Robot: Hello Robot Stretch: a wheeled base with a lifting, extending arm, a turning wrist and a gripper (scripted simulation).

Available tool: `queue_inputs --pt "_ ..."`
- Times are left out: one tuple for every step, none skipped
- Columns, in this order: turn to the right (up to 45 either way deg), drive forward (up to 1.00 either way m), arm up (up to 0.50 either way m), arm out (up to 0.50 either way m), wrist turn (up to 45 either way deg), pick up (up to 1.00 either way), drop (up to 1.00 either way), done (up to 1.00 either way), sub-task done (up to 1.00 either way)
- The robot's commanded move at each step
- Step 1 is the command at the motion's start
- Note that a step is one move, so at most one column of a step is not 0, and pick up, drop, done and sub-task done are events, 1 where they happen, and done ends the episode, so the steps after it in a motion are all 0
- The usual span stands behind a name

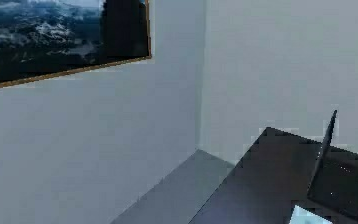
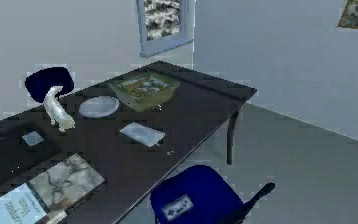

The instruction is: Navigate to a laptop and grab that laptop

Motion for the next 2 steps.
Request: queue_inputs --pt "-39.0 0.0 0.0 0.0 0.0 0.0 0.0 0.0 0.0" --pt "0.0 0.0 0.5 0.0 0.0 0.0 0.0 0.0 0.0"
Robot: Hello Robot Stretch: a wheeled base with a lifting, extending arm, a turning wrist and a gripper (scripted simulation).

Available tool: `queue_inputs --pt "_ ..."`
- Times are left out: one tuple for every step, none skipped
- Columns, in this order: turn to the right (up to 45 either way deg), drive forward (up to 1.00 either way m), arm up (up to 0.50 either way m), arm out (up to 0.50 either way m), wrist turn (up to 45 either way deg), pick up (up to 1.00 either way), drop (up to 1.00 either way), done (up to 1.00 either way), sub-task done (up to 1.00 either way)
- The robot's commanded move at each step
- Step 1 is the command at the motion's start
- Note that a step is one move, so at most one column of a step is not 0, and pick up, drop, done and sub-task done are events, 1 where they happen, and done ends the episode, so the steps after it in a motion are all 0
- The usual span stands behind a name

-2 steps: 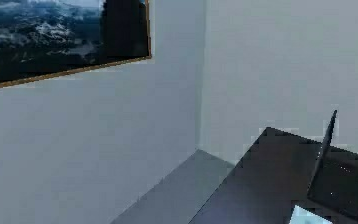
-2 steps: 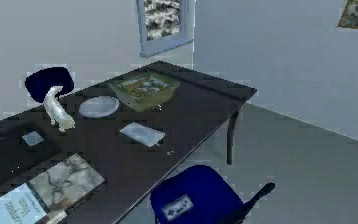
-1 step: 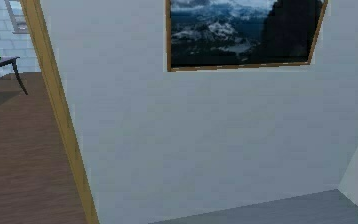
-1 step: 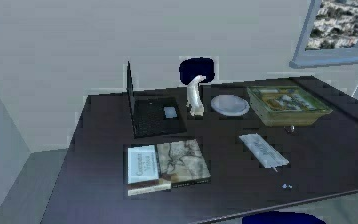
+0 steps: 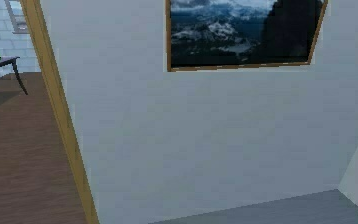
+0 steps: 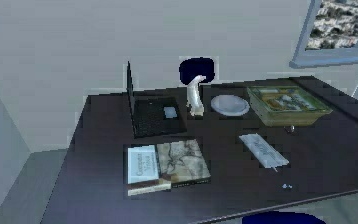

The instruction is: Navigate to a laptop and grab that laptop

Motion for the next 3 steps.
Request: queue_inputs --pt "0.0 0.0 0.38 0.0 0.0 0.0 0.0 0.0 0.0" --pt "0.0 0.0 0.0 0.5 0.0 0.0 0.0 0.0 0.0" --pt "0.0 0.0 0.0 0.0 45.0 0.0 0.0 0.0 0.0"
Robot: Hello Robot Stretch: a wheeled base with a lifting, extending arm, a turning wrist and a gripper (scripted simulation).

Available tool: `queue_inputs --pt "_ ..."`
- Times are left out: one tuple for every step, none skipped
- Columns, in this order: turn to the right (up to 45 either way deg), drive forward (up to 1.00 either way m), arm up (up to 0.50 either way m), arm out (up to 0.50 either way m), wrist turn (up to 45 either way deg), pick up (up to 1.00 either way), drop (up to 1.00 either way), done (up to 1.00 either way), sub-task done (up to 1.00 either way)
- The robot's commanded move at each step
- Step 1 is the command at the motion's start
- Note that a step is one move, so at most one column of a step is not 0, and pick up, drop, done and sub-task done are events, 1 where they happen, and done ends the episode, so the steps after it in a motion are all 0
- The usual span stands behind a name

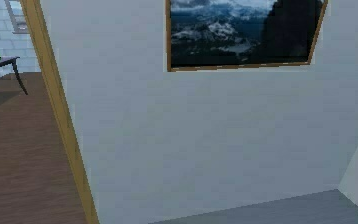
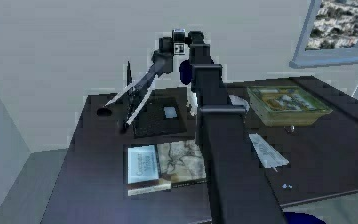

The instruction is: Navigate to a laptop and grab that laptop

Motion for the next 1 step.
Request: queue_inputs --pt "0.0 0.0 0.0 0.0 45.0 0.0 0.0 0.0 0.0"
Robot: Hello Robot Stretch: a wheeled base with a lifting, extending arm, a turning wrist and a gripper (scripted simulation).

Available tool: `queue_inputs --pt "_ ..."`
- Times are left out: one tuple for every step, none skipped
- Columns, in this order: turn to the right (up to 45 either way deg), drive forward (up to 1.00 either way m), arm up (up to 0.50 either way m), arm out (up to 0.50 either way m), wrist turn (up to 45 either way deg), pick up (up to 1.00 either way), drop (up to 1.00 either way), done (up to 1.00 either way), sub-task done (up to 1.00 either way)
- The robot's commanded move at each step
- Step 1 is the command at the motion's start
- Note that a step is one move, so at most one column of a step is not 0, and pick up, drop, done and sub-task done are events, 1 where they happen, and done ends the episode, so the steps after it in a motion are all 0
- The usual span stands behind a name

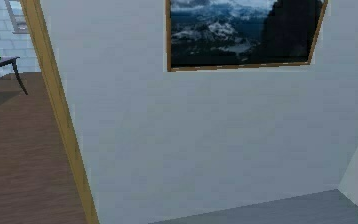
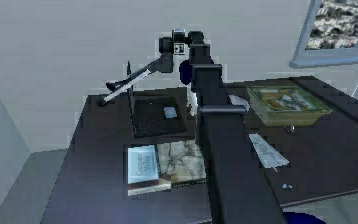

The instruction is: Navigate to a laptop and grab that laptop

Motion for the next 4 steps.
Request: queue_inputs --pt "0.0 0.0 0.0 0.0 24.0 0.0 0.0 0.0 0.0" --pt "0.0 0.0 -0.3 0.0 0.0 0.0 0.0 0.0 0.0" --pt "0.0 0.0 0.1 0.0 0.0 0.0 0.0 0.0 0.0" --pt "0.0 0.0 -0.1 0.0 0.0 0.0 0.0 0.0 0.0"
